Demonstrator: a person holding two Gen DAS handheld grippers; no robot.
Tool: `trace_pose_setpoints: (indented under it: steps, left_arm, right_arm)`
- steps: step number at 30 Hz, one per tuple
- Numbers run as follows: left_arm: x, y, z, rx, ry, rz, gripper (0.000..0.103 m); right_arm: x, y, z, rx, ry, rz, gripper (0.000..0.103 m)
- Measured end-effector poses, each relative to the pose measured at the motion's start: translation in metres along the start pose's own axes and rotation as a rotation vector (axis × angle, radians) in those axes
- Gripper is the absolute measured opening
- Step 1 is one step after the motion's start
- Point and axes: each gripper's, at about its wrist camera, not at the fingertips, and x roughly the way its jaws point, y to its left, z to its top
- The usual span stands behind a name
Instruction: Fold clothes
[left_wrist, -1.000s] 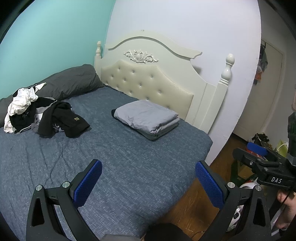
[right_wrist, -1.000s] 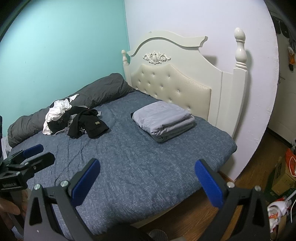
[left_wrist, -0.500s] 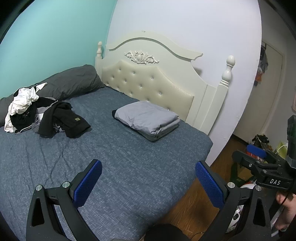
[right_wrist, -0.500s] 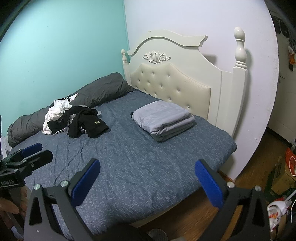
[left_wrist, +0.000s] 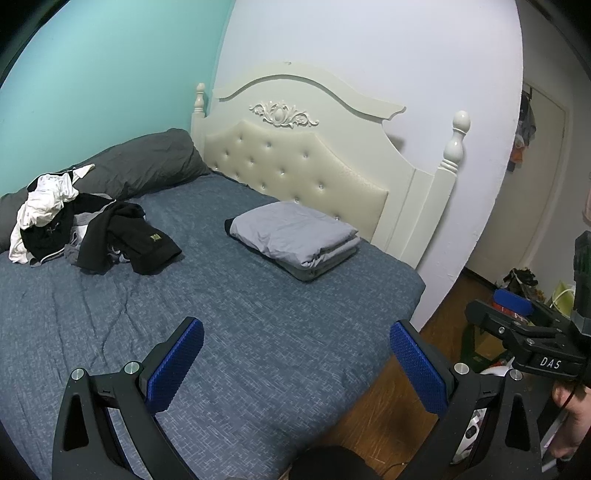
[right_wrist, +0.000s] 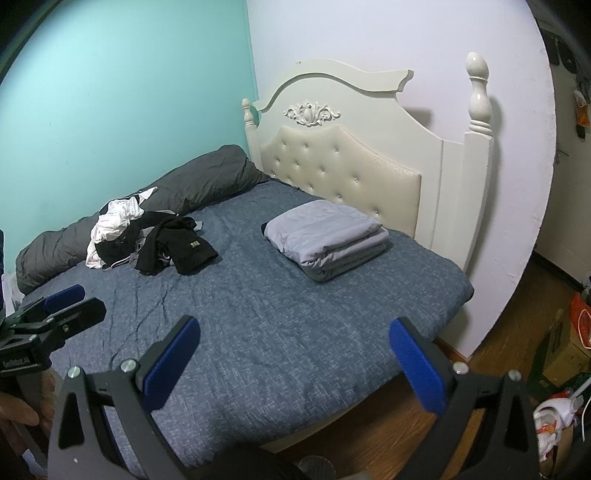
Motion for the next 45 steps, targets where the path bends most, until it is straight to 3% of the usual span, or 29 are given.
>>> trace_pose_setpoints:
  steps: [45]
  left_arm:
    - [-0.002, -0.0013, -0.0013, -0.003, 0.0, -0.004, 0.103]
  right_arm:
    - [0.0003, -0.0025, -0.003, 0.02, 0.003, -0.008, 0.103]
